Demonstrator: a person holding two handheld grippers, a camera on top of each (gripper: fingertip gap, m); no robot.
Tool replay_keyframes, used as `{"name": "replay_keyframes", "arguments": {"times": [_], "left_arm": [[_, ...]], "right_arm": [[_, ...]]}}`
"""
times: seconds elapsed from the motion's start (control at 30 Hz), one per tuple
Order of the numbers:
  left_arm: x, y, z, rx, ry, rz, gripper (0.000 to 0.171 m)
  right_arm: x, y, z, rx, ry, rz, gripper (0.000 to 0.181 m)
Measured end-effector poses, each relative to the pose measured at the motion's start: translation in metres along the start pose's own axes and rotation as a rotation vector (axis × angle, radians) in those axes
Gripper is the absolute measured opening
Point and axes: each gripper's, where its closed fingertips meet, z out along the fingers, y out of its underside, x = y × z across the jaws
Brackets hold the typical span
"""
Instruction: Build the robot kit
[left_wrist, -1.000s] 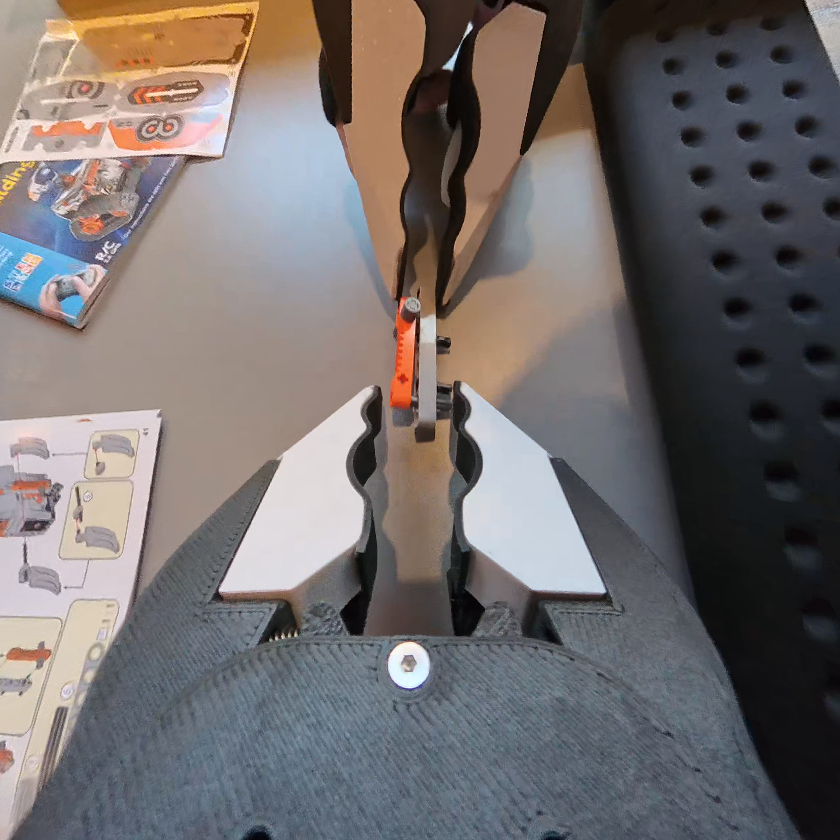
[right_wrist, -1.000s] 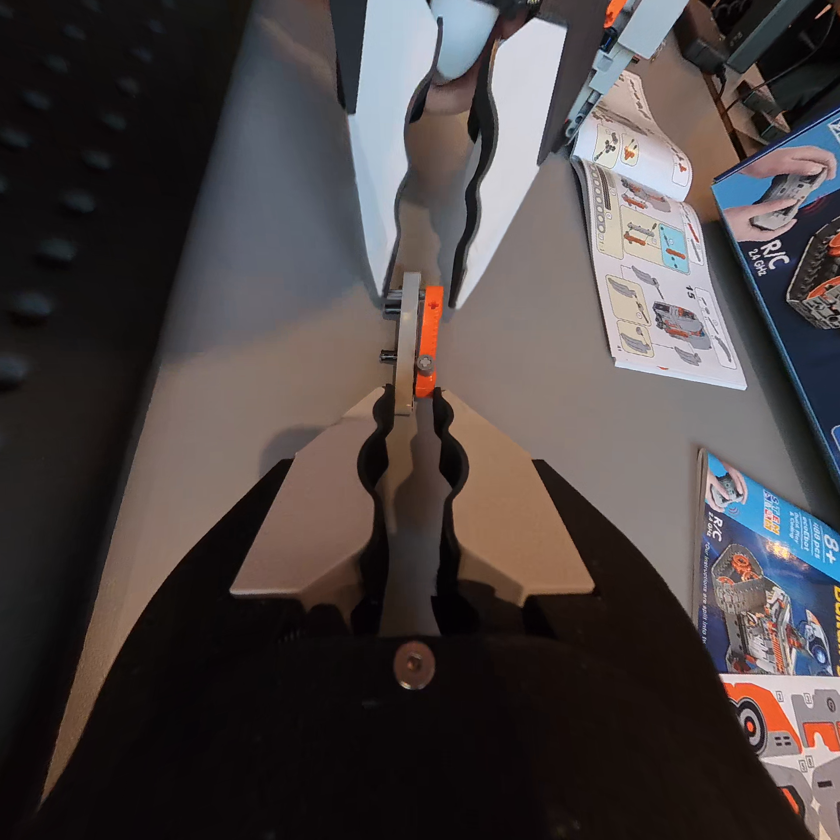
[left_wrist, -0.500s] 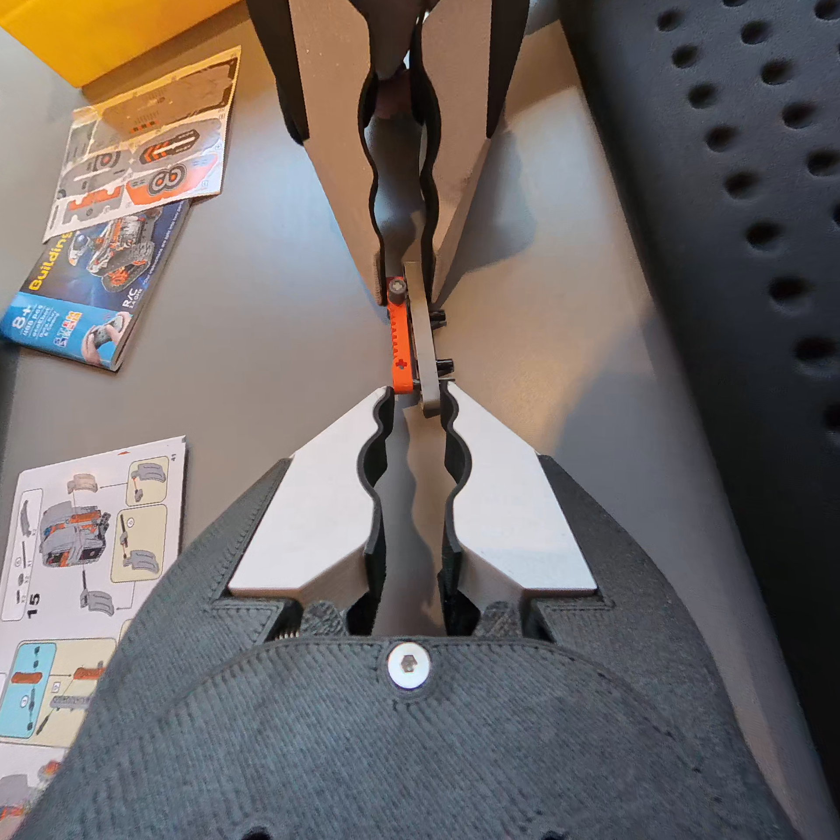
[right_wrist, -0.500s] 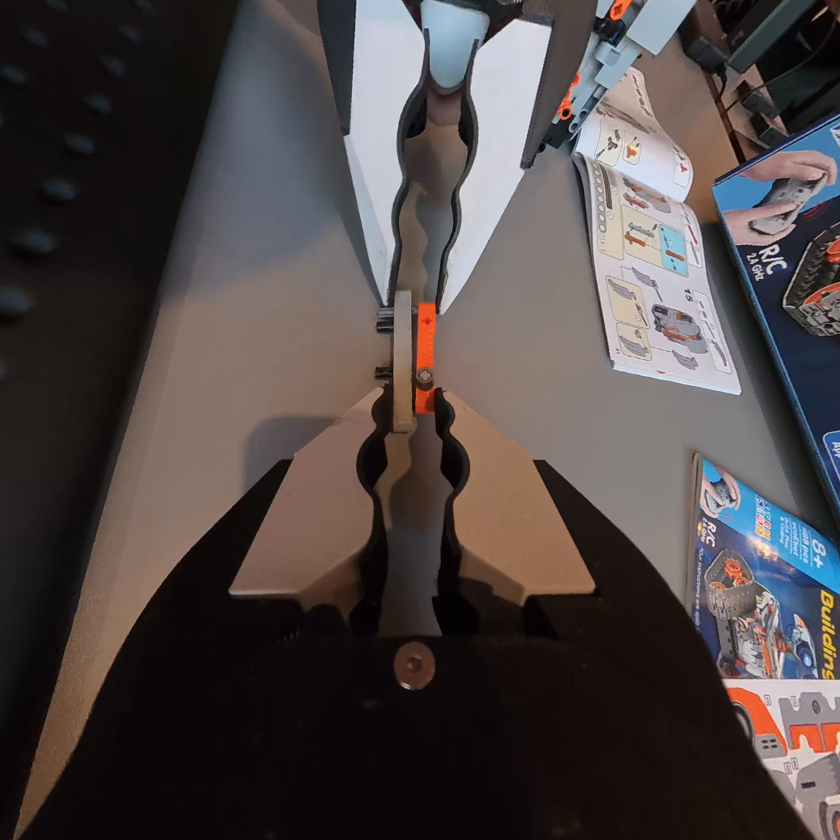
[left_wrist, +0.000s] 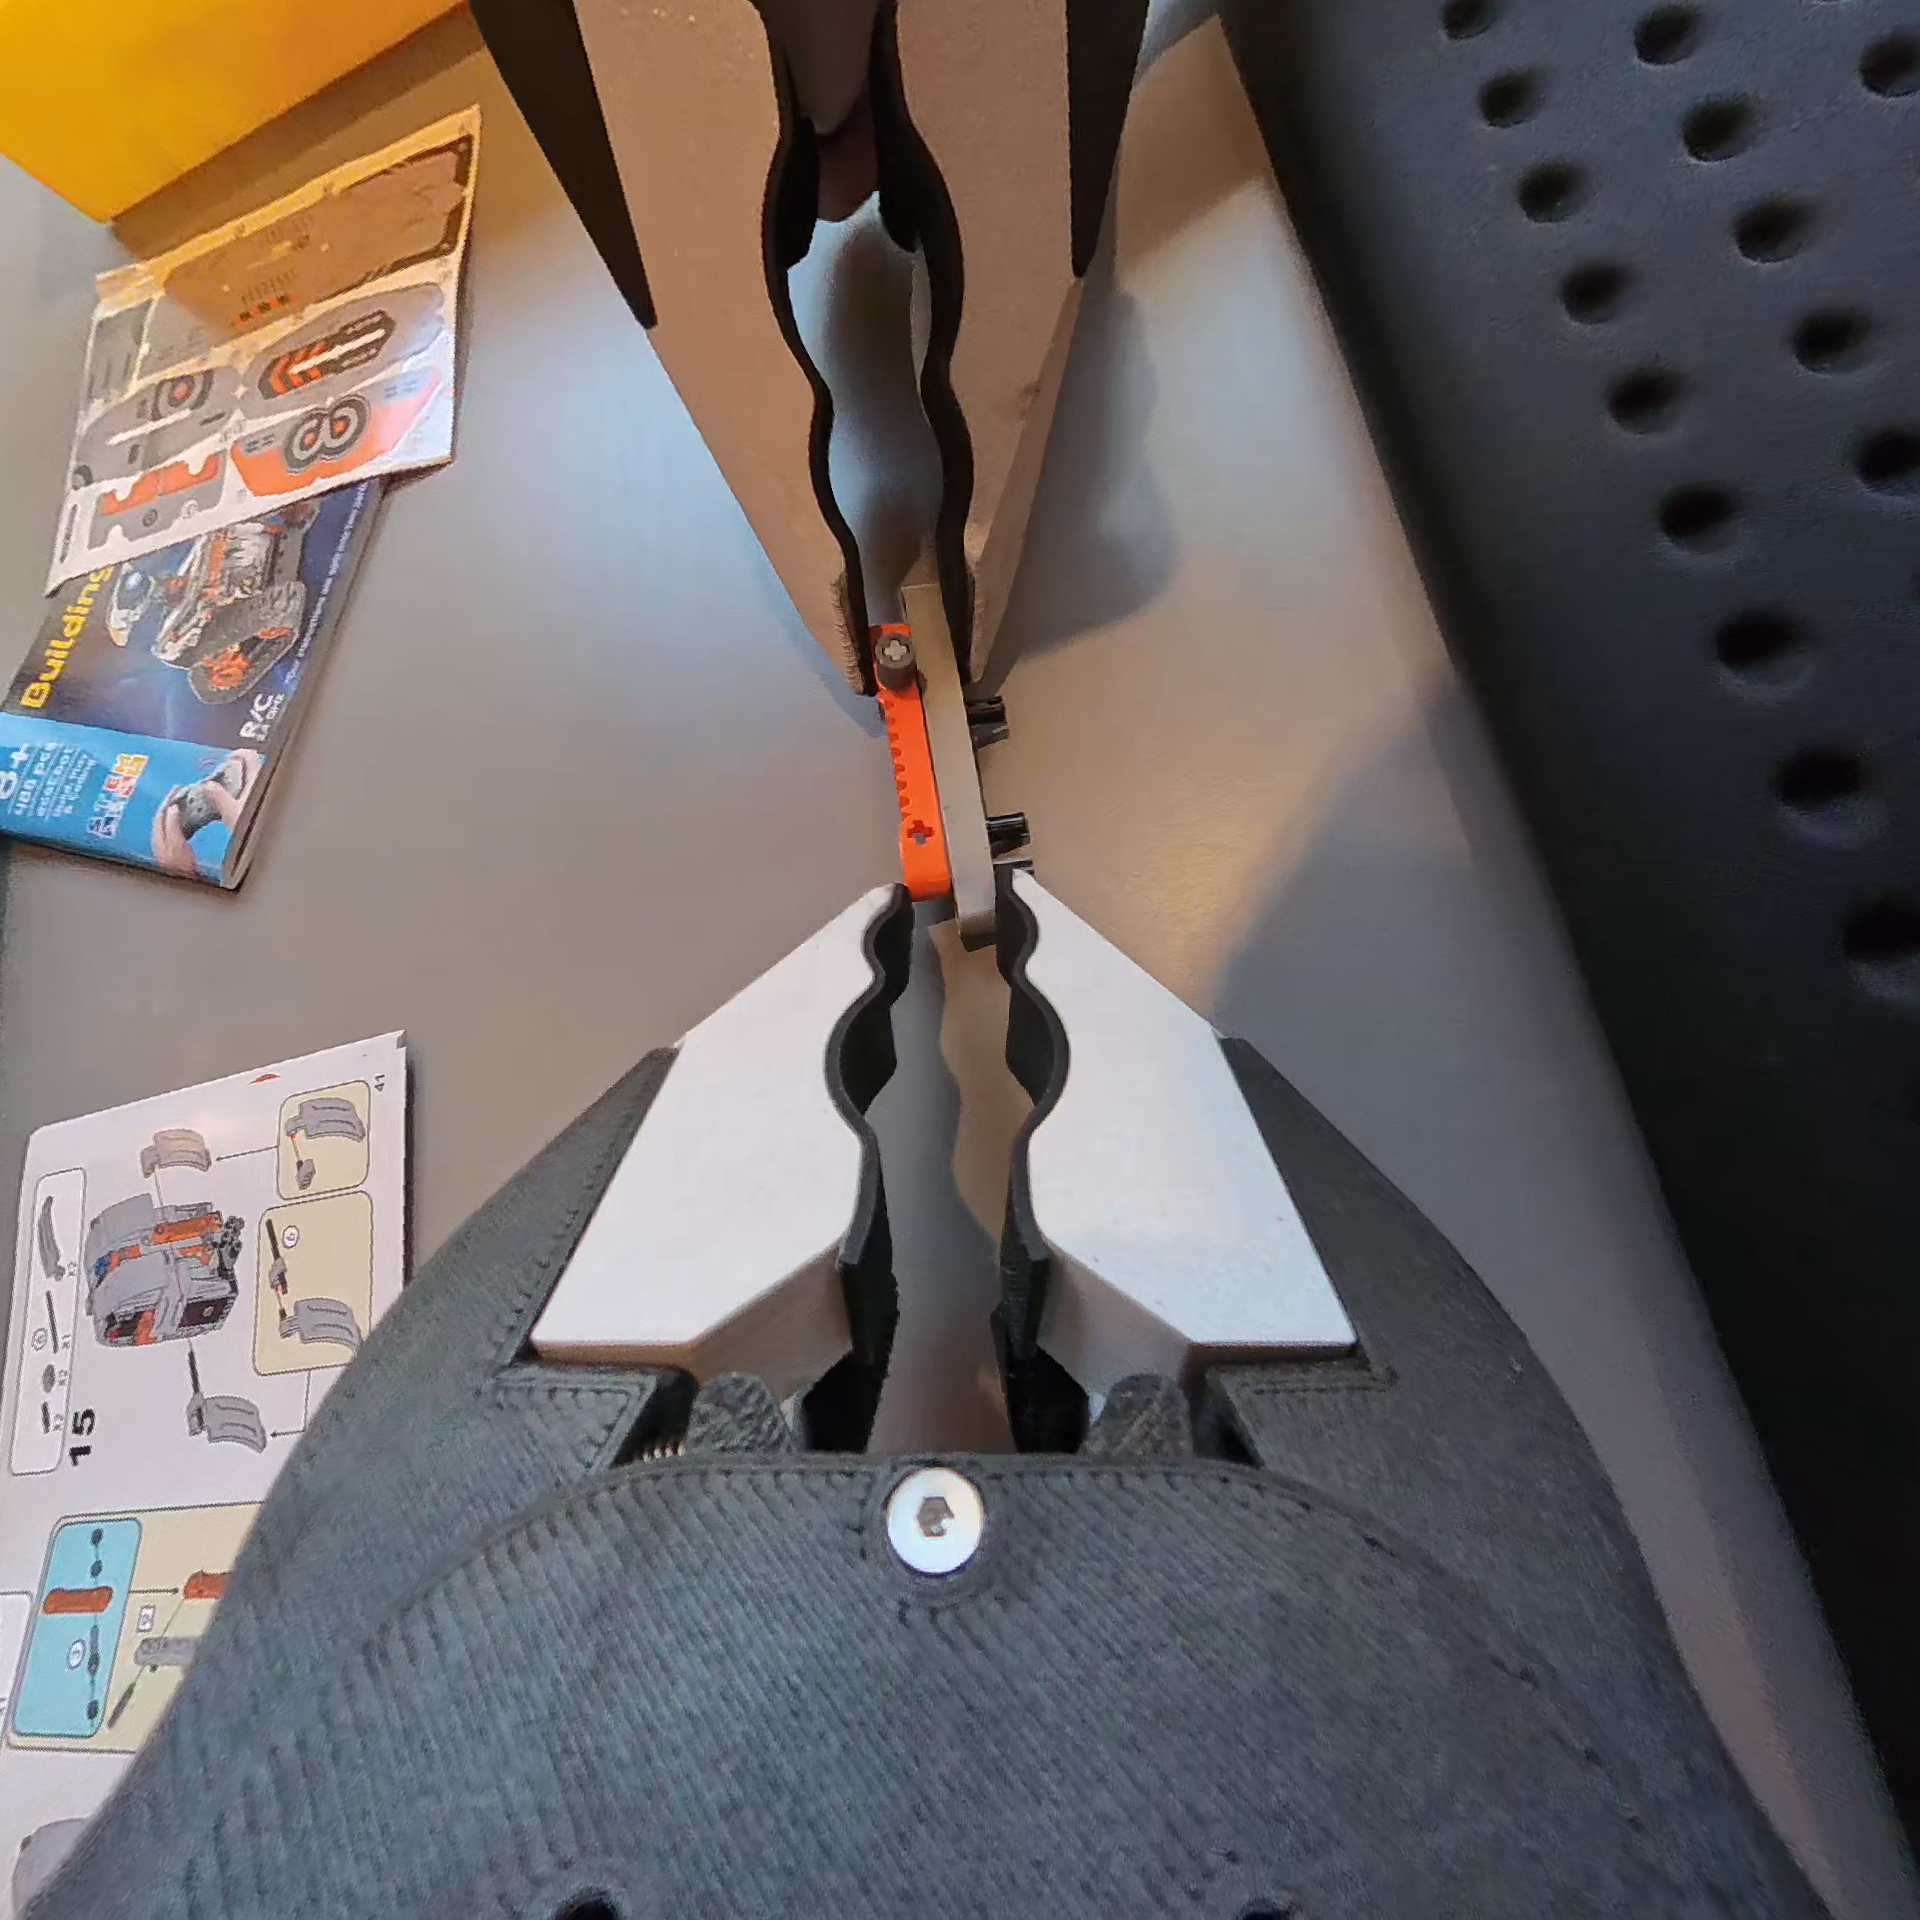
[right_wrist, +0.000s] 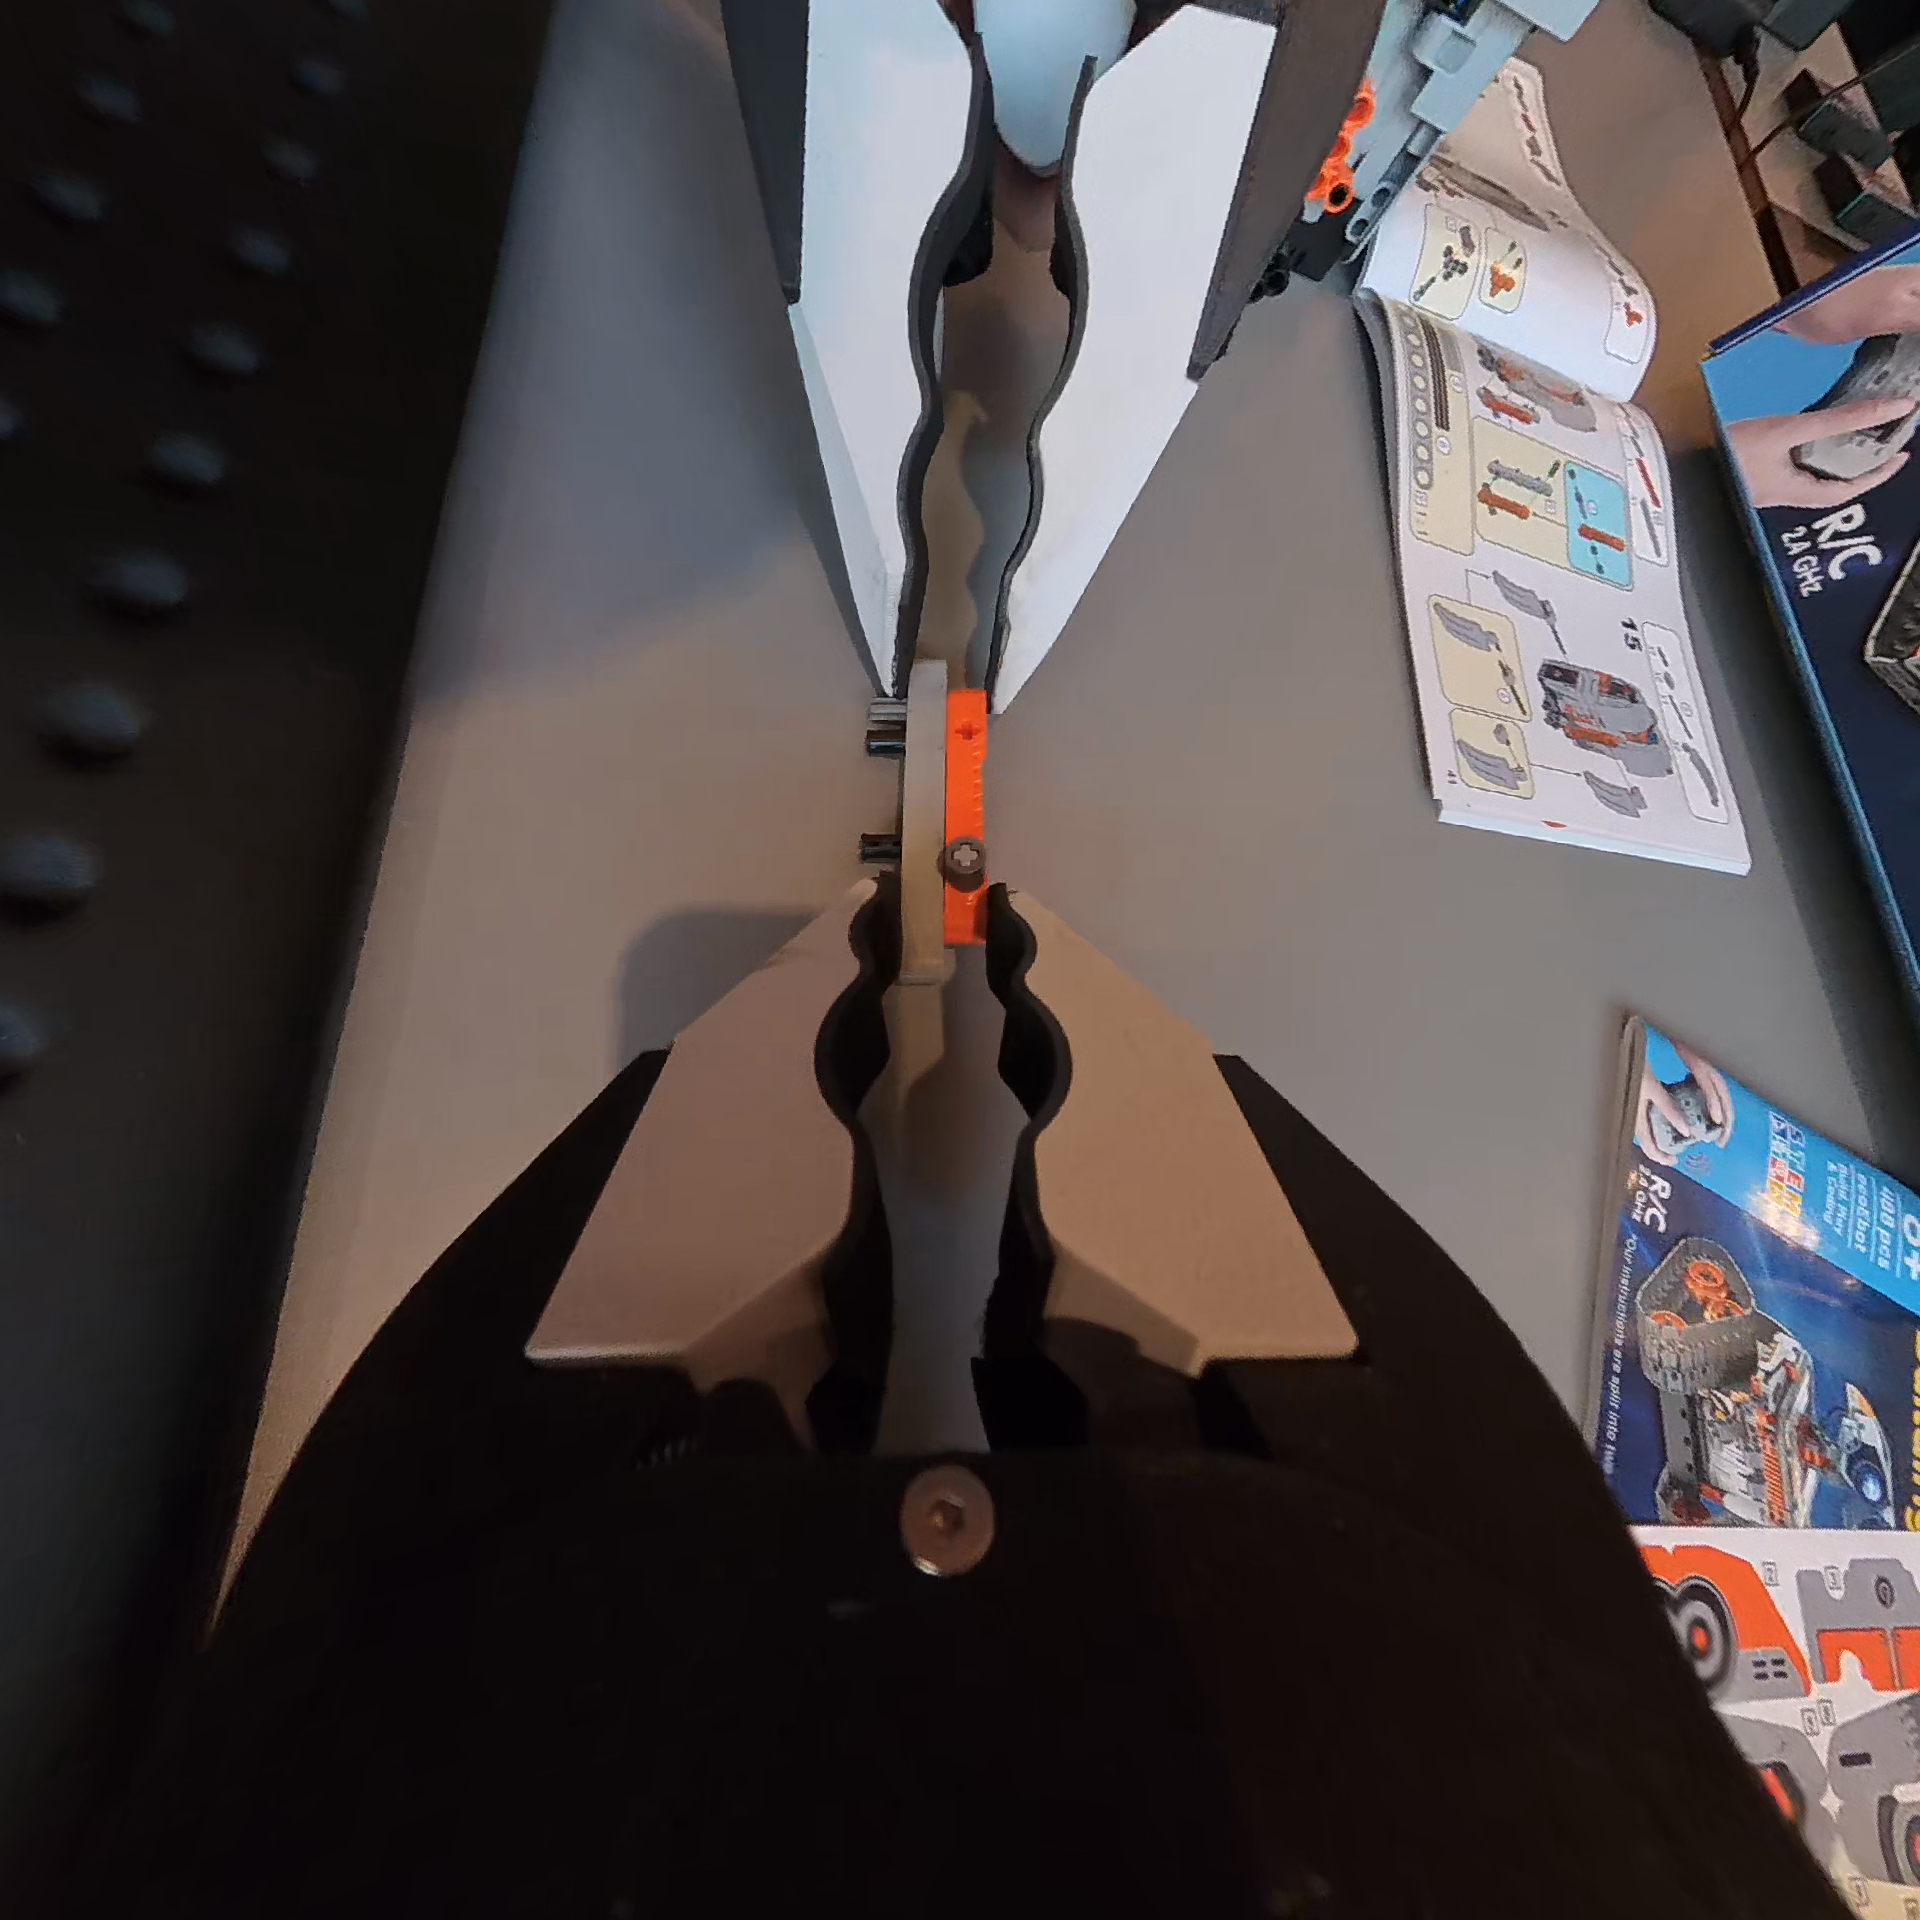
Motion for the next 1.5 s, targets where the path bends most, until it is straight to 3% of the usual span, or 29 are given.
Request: {"name": "replay_keyframes", "arguments": {"times": [0.2,0.43,0.77,0.87,0.97,1.0,1.1,1.17,1.27,1.5], "left_arm": [[0.000,0.000,0.000,-0.007,-0.007,0.012,0.014],[-0.010,0.000,-0.002,-0.017,-0.134,0.138,0.014],[-0.006,0.002,-0.003,-0.034,-0.070,0.094,0.014],[-0.018,0.002,-0.006,-0.031,-0.164,0.126,0.014],[-0.039,-0.015,-0.021,0.101,-0.275,0.014,0.015],[-0.042,-0.021,-0.025,0.153,-0.247,-0.099,0.016],[-0.048,-0.044,-0.041,0.358,-0.097,-0.423,0.042],[-0.051,-0.060,-0.055,0.516,-0.021,-0.530,0.035],[-0.053,-0.066,-0.063,0.556,-0.048,-0.478,0.008],[-0.051,-0.068,-0.065,0.505,-0.134,-0.362,0.010]], "right_arm": [[0.000,0.001,0.000,0.004,0.002,0.006,0.013],[0.010,0.004,0.003,0.012,0.084,-0.026,0.015],[0.004,0.004,0.004,-0.077,0.084,-0.133,0.013],[0.017,0.002,0.003,-0.089,0.193,-0.201,0.014],[0.040,-0.014,-0.014,-0.038,0.396,-0.338,0.014],[0.047,-0.020,-0.022,-0.035,0.467,-0.383,0.015],[0.050,-0.040,-0.039,0.019,0.578,-0.476,0.014],[0.051,-0.050,-0.046,0.048,0.629,-0.495,0.014],[0.050,-0.059,-0.045,0.080,0.632,-0.473,0.015],[0.052,-0.073,-0.053,0.097,0.731,-0.525,0.015]]}}
